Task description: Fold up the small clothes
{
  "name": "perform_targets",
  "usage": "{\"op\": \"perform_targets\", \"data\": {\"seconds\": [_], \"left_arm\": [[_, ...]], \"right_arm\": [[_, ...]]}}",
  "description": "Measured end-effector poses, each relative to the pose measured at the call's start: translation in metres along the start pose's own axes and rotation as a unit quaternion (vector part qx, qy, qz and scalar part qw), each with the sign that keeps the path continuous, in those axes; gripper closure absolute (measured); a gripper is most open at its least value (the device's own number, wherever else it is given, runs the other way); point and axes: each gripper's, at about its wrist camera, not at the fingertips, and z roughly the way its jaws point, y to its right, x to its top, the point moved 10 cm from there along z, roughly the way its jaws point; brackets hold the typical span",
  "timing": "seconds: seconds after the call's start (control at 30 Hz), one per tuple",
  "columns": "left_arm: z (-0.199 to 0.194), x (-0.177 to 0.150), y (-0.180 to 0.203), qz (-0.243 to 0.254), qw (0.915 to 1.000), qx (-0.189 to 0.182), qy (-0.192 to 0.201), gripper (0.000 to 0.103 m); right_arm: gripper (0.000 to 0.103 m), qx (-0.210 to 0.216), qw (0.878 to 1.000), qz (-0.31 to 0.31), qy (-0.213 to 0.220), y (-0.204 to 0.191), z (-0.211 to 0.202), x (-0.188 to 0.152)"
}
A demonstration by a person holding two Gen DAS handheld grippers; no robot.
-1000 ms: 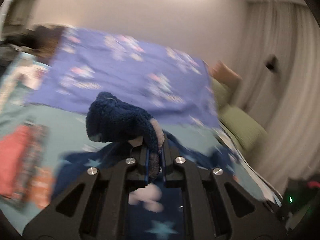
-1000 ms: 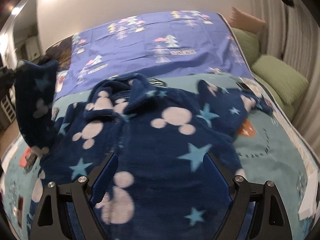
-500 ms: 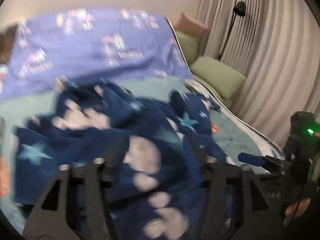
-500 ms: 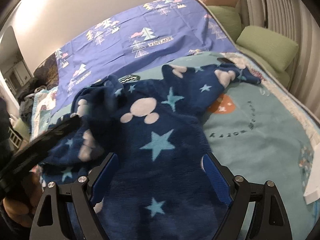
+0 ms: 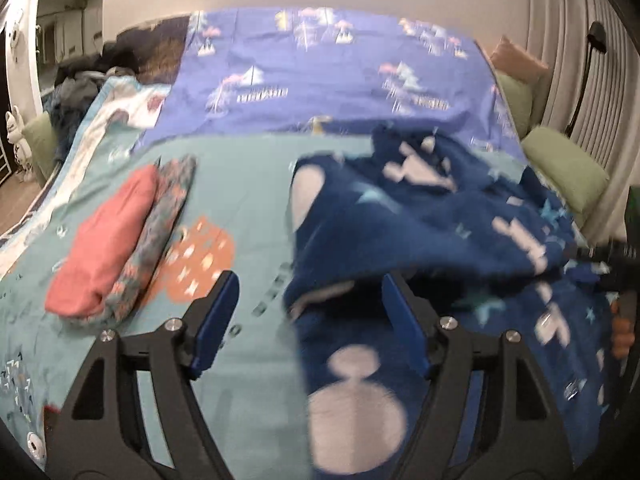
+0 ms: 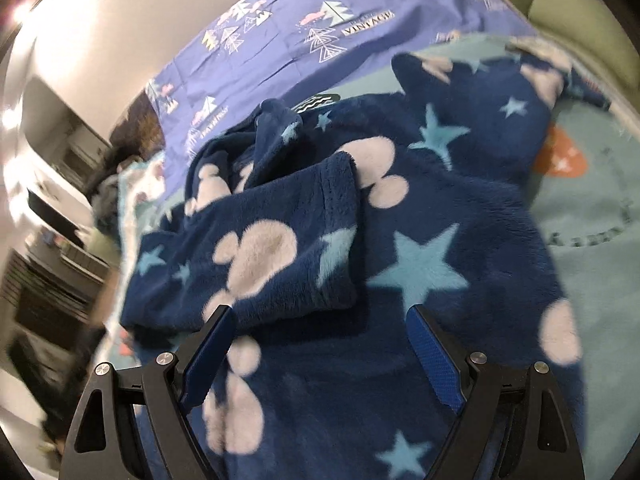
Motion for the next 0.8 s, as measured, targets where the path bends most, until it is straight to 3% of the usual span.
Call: {"op": "perform_targets", "data": {"seconds": [0.23, 0.33, 0.37, 0.4, 0.43, 0.47, 0.53, 0.6, 0.67, 0.73, 0.8], "left_arm": [[0.044, -0.016, -0.006, 0.049, 0.9955, 0.061, -0.052, 0.029], [0.051, -0.014, -0.006, 0.044, 0.9948, 0.076, -0.05, 0.029], [0.052, -0.013, -0.007, 0.043, 0.9945, 0.083, -0.049, 0.029], [0.052, -0.012, -0.008, 0.043, 0.9939, 0.089, -0.048, 0.029], [0.051, -0.011, -0.013, 0.043, 0.9922, 0.107, -0.046, 0.028], [0.049, -0.01, -0.017, 0.042, 0.9902, 0.126, -0.042, 0.028], [0.038, -0.008, -0.034, 0.055, 0.9765, 0.206, -0.03, 0.028], [0.031, -0.01, -0.034, 0.051, 0.978, 0.201, -0.024, 0.028], [0.025, -0.014, -0.026, 0.061, 0.9785, 0.196, -0.02, 0.028], [0.02, -0.017, -0.013, 0.088, 0.9778, 0.189, -0.018, 0.028], [0.013, -0.022, 0.002, 0.104, 0.9821, 0.155, -0.026, 0.028]], "right_arm": [[0.013, 0.007, 0.999, -0.033, 0.002, -0.011, 0.042, 0.028], [0.014, 0.003, 0.999, -0.05, 0.008, -0.02, 0.054, 0.039], [0.03, 0.004, 0.998, -0.057, 0.009, -0.024, 0.055, 0.04], [0.076, 0.002, 0.997, -0.075, 0.004, -0.029, 0.057, 0.041], [0.092, -0.009, 0.995, -0.096, -0.01, -0.033, 0.058, 0.041], [0.091, -0.012, 0.995, -0.099, 0.002, -0.036, 0.051, 0.044], [0.091, -0.007, 0.993, -0.113, 0.045, -0.044, 0.029, 0.052], [0.091, -0.006, 0.988, -0.123, 0.093, -0.049, 0.0, 0.062], [0.091, -0.016, 0.985, -0.131, 0.113, -0.046, -0.012, 0.067], [0.089, -0.045, 0.983, -0.14, 0.112, -0.035, -0.008, 0.066], [0.087, -0.077, 0.984, -0.145, 0.073, -0.012, 0.011, 0.056]]}}
